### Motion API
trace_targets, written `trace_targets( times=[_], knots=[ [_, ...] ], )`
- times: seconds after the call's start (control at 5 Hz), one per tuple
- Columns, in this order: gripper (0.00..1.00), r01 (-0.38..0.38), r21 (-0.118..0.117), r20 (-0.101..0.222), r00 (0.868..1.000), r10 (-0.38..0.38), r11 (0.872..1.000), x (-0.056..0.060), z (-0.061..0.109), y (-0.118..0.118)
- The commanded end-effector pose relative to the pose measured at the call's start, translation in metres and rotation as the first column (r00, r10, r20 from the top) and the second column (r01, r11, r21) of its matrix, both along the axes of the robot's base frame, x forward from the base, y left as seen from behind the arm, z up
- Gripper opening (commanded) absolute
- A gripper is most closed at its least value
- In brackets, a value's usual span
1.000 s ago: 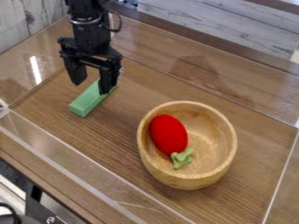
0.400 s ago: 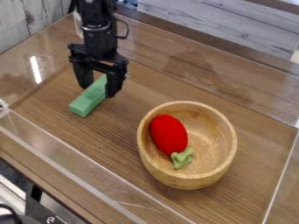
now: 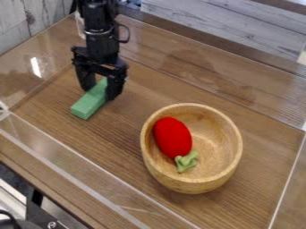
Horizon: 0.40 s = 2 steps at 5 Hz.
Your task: Put the green block in the brown bowl
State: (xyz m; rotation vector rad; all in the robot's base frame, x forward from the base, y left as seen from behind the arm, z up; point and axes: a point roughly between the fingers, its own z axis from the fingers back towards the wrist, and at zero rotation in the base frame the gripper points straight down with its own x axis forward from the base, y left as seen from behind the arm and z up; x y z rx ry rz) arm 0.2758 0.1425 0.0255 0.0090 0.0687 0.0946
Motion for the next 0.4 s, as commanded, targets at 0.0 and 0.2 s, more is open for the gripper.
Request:
trace_targets(
  times=[0.0,0.2],
  knots=[
    [1.00,-0.068,0.017,0.041,0.997,0.067,0.998,0.0000,0.0157,0.0088],
    [1.00,-0.136,0.010,0.040,0.990,0.135,0.991,-0.0064,0.0196,0.0108]
  ],
)
